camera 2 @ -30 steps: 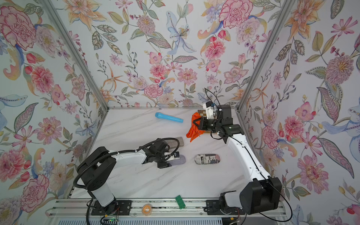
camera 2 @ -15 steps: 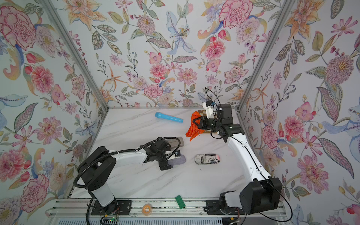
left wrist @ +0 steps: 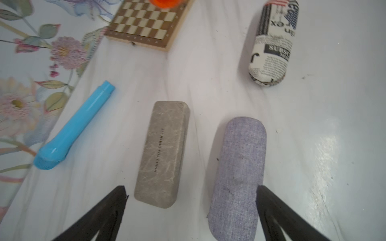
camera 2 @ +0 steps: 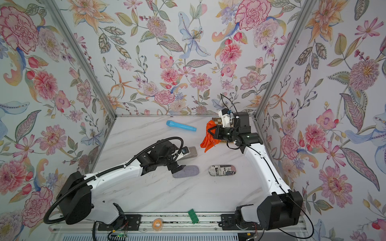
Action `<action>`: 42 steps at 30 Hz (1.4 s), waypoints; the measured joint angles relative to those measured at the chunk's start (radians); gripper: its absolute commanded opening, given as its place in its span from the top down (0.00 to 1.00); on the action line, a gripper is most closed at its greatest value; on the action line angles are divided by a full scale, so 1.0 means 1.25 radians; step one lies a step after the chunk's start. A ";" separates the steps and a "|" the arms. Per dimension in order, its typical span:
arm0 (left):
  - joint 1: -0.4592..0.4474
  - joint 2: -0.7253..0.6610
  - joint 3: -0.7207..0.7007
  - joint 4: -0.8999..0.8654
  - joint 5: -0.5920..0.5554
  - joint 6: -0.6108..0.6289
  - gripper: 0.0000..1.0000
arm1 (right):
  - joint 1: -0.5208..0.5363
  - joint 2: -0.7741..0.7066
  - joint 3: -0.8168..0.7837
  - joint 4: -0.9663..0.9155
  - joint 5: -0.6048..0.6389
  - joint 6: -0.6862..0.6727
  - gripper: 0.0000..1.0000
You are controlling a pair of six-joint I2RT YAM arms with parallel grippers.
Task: Wipe the eyeglass case
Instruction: Place the eyeglass case at the center of the board, then pick up the eyeglass case from the center of the board.
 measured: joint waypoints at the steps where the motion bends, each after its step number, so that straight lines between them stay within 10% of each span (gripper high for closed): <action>1: 0.000 -0.022 -0.001 0.019 -0.023 -0.030 0.01 | 0.000 -0.005 0.000 -0.005 0.005 -0.002 1.00; 24: 0.143 -0.166 -0.116 0.193 -0.209 -0.368 0.01 | -0.011 0.088 0.104 -0.253 0.484 -0.146 1.00; 42: 0.163 -0.006 -0.041 0.055 -0.029 -0.193 0.04 | -0.025 0.163 0.092 -0.255 0.523 -0.170 1.00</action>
